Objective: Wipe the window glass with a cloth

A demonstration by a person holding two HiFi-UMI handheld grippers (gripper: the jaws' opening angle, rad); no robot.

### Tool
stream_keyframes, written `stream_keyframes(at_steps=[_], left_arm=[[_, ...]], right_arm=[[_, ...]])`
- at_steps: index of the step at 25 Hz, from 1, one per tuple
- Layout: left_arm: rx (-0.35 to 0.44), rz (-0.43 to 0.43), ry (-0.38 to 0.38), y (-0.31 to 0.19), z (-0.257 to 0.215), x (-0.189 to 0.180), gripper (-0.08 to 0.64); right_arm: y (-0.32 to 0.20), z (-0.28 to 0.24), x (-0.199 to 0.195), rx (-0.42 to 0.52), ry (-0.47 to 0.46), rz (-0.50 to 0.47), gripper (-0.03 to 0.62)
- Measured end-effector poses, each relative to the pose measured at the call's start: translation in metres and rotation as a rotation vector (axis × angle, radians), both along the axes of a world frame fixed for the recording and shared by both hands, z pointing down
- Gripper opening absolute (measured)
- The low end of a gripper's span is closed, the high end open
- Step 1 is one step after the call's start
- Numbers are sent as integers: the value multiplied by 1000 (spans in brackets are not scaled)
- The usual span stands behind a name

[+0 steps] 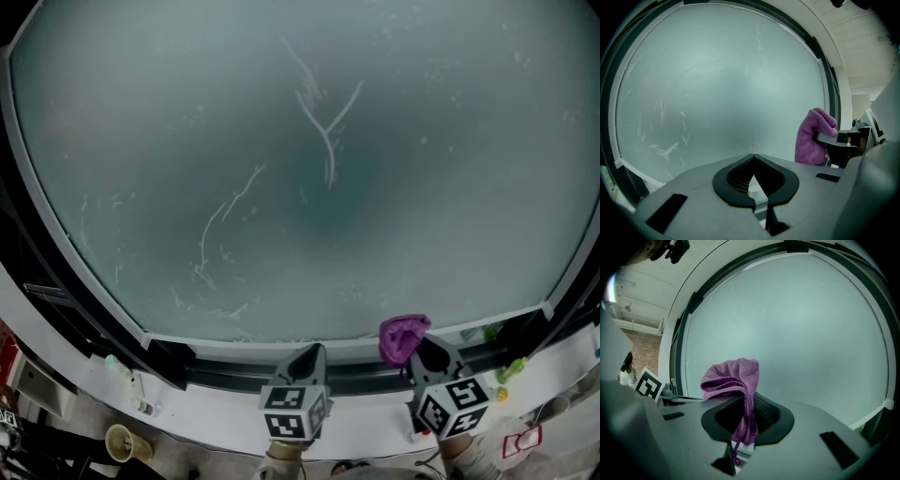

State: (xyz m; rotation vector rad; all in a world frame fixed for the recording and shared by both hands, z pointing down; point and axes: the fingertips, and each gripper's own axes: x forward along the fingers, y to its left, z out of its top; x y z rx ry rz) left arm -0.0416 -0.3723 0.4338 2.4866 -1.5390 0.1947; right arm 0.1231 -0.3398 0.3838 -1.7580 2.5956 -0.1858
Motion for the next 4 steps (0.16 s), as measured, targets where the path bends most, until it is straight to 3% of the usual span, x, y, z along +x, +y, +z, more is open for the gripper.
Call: stream_keyframes(at_steps=[4], left_arm=[[-10, -1, 6, 3, 1, -2, 5]], right_arm=[[2, 1, -2, 1, 3, -3, 49]])
